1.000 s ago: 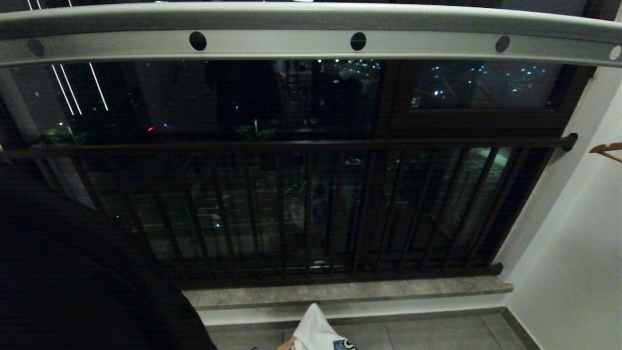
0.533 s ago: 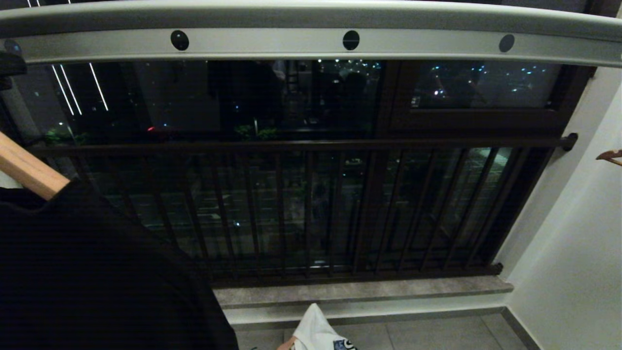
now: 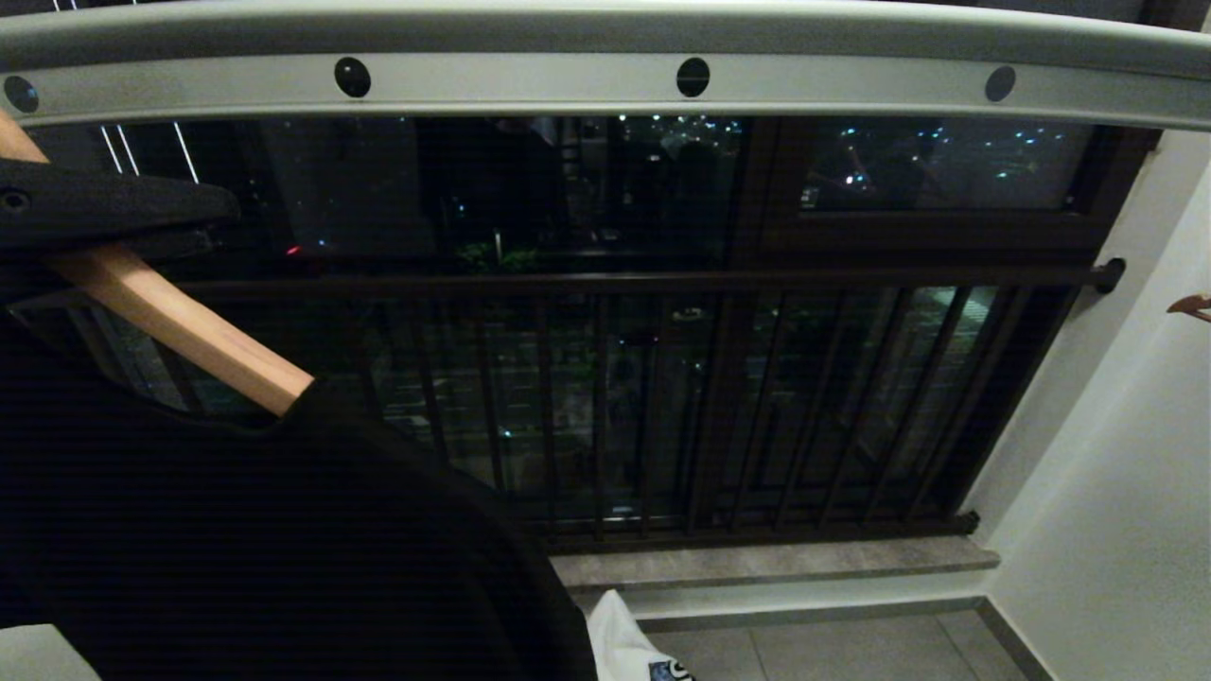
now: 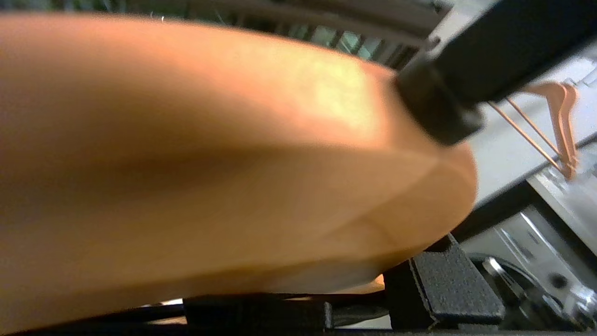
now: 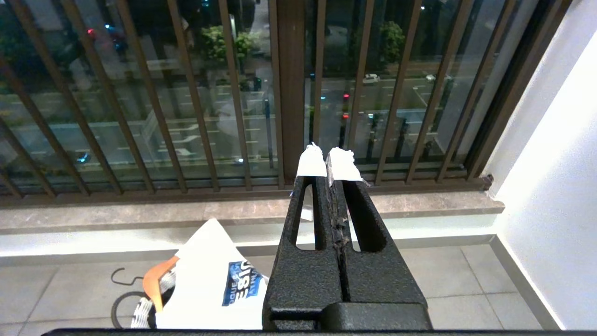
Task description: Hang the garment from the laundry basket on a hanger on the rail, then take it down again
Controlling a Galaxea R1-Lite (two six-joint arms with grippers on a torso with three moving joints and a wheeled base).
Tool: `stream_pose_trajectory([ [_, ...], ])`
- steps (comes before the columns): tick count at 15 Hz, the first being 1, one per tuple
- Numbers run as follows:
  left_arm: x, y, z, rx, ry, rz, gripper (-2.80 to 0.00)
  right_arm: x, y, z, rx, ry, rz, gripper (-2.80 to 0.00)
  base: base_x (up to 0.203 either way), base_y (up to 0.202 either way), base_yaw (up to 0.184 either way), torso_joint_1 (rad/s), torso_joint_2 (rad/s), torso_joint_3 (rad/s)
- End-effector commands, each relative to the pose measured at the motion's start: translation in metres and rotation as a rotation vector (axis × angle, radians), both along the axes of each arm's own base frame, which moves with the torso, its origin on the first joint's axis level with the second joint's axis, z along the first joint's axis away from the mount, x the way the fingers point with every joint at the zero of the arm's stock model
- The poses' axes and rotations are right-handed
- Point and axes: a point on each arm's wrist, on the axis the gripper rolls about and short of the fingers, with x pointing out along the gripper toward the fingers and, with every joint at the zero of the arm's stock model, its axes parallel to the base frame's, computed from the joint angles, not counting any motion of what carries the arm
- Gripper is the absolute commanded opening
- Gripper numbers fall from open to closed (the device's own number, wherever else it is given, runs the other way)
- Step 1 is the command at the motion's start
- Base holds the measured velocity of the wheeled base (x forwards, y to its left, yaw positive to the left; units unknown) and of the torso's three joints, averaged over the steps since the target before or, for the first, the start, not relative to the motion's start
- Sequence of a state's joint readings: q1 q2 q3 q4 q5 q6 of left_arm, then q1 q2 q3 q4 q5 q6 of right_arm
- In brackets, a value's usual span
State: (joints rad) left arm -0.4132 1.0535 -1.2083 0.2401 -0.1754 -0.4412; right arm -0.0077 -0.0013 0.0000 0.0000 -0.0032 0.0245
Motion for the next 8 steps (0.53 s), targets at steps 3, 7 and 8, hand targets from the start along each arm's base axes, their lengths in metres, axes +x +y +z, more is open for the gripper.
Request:
stream_pose_trajectory([
  [3,-0.007,0.002,-0.021,-0.006,0.025,-0.053,-2.8,0.0,0.0,0.0,0.0,0.0,0.0,-2.8,0.0,0.0,0.0,0.0,0.0,0.0],
  [7,-0.006,0.005,-0.033,-0.007,0.05,-0.083,-2.8,0.0,0.0,0.0,0.0,0.0,0.0,-2.8,0.0,0.0,0.0,0.0,0.0,0.0],
  [8,-0.006,0.006,-0.033,-0.011,0.053,-0.108,-2.8,0.0,0.0,0.0,0.0,0.0,0.0,-2.8,0.0,0.0,0.0,0.0,0.0,0.0],
])
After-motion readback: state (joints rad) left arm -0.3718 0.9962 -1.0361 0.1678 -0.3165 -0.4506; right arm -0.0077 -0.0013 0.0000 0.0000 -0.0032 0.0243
